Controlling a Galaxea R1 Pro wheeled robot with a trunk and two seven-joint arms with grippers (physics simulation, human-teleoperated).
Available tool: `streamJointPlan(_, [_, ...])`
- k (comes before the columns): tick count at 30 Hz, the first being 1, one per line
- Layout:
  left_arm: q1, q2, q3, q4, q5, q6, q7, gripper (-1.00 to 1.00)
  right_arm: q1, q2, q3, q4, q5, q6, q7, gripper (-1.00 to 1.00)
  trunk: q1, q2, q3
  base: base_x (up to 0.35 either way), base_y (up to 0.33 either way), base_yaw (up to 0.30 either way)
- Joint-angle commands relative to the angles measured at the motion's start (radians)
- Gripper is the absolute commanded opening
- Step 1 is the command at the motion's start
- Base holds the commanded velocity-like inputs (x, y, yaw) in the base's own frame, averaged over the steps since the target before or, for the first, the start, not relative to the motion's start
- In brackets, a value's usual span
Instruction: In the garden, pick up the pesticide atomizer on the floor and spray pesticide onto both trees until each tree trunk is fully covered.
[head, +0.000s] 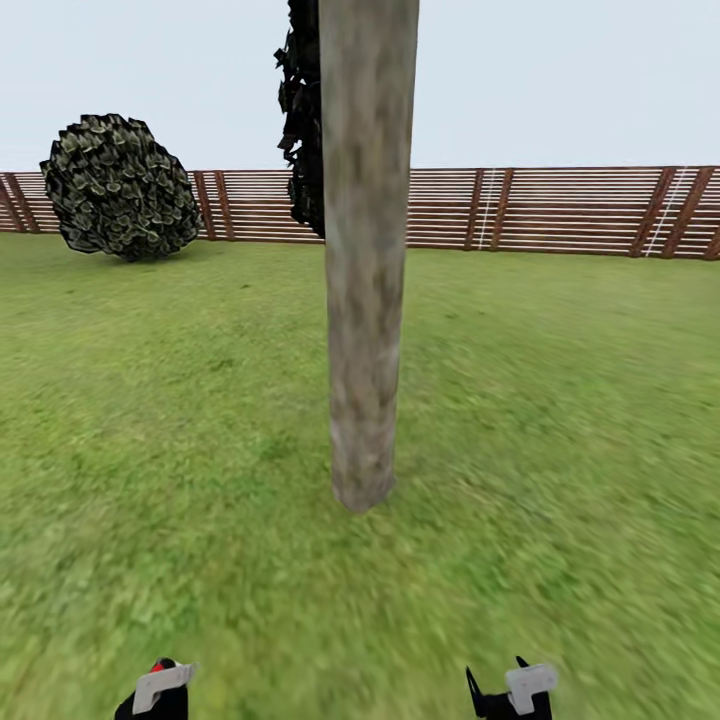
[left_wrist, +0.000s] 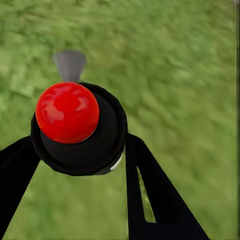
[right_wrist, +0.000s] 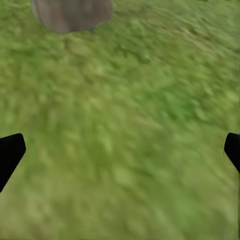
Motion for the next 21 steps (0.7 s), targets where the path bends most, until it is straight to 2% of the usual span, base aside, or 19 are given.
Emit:
streamJointPlan(1, [-0.001, 0.000, 0.002, -0.001, 0.006, -0.002, -0.006, -1.00, 0.000, 0.001, -0.008, 0.000, 0.008, -0.003, 0.005, 1.00, 0.000, 0.000, -0.001, 0.284, -0.155, 0.005])
streamJointPlan(4, [-0.002, -0.001, -0.017, -0.006, -0.011, 0.000, -0.008, -1.00, -0.001, -0.005, -0.006, -0.008, 0.010, -0.002, 0.009, 1.00, 0.000, 0.000, -0.001, 0.195, -0.115, 0.002])
streamJointPlan(7, [-0.007, 0.003, -0.058, -0.009, -0.060, 0.006, -0.009, -1.00, 0.000, -0.026, -0.003, -0.049, 0.029, 0.001, 0.024, 1.00, 0.000, 0.000, -0.001, 0.055, -0.033, 0.000])
streamJointPlan(9, [-0.007, 0.009, -0.100, -0.009, -0.114, 0.008, -0.026, -1.00, -0.002, -0.038, -0.002, -0.099, 0.104, 0.019, 0.088, 1.00, 0.000, 0.000, -0.001, 0.015, -0.009, 0.000])
streamJointPlan(10, [-0.008, 0.010, -0.106, -0.010, -0.125, 0.008, -0.036, -1.00, -0.004, -0.040, -0.002, -0.106, 0.125, 0.027, 0.107, 1.00, 0.000, 0.000, -0.001, 0.010, -0.006, 0.000])
streamJointPlan(11, [-0.010, 0.012, -0.123, -0.011, -0.159, 0.008, -0.083, -1.00, -0.016, -0.042, -0.003, -0.122, 0.191, 0.070, 0.169, 1.00, 0.000, 0.000, -0.001, 0.005, -0.003, 0.000])
streamJointPlan(12, [-0.011, 0.013, -0.128, -0.012, -0.172, 0.008, -0.105, -1.00, -0.024, -0.043, -0.003, -0.125, 0.212, 0.088, 0.189, 1.00, 0.000, 0.000, -0.001, 0.004, -0.002, 0.000])
streamJointPlan(15, [-0.034, 0.037, -0.144, -0.014, -0.269, 0.018, -0.271, -1.00, -0.093, -0.045, -0.003, -0.134, 0.323, 0.198, 0.306, 1.00, 0.000, 0.000, -0.001, 0.002, -0.001, 0.000])
streamJointPlan(16, [-0.056, 0.049, -0.147, -0.014, -0.306, 0.028, -0.333, -1.00, -0.120, -0.045, -0.003, -0.135, 0.354, 0.224, 0.349, 1.00, 0.000, 0.000, -0.001, 0.000, 0.000, 0.000])
streamJointPlan(17, [-0.068, 0.054, -0.148, -0.013, -0.325, 0.035, -0.366, -1.00, -0.133, -0.045, -0.002, -0.136, 0.369, 0.234, 0.373, 1.00, 0.000, 0.000, -0.001, 0.000, 0.000, 0.000])
streamJointPlan(18, [-0.116, 0.071, -0.150, -0.013, -0.400, 0.083, -0.498, -1.00, -0.182, -0.045, -0.002, -0.137, 0.426, 0.258, 0.491, 1.00, 0.000, 0.000, -0.001, 0.000, 0.000, 0.000])
streamJointPlan(19, [-0.143, 0.078, -0.150, -0.014, -0.439, 0.116, -0.568, -1.00, -0.208, -0.045, -0.002, -0.137, 0.457, 0.264, 0.560, 1.00, 0.000, 0.000, -0.001, 0.000, 0.000, 0.000])
streamJointPlan(20, [-0.230, 0.087, -0.151, -0.018, -0.535, 0.190, -0.752, -1.00, -0.272, -0.045, -0.002, -0.137, 0.528, 0.273, 0.745, 1.00, 0.000, 0.000, -0.001, 0.000, 0.000, 0.000])
streamJointPlan(21, [-0.254, 0.088, -0.151, -0.020, -0.557, 0.200, -0.798, -1.00, -0.286, -0.044, -0.002, -0.138, 0.546, 0.274, 0.801, 1.00, 0.000, 0.000, -0.001, 0.000, 0.000, 0.000])
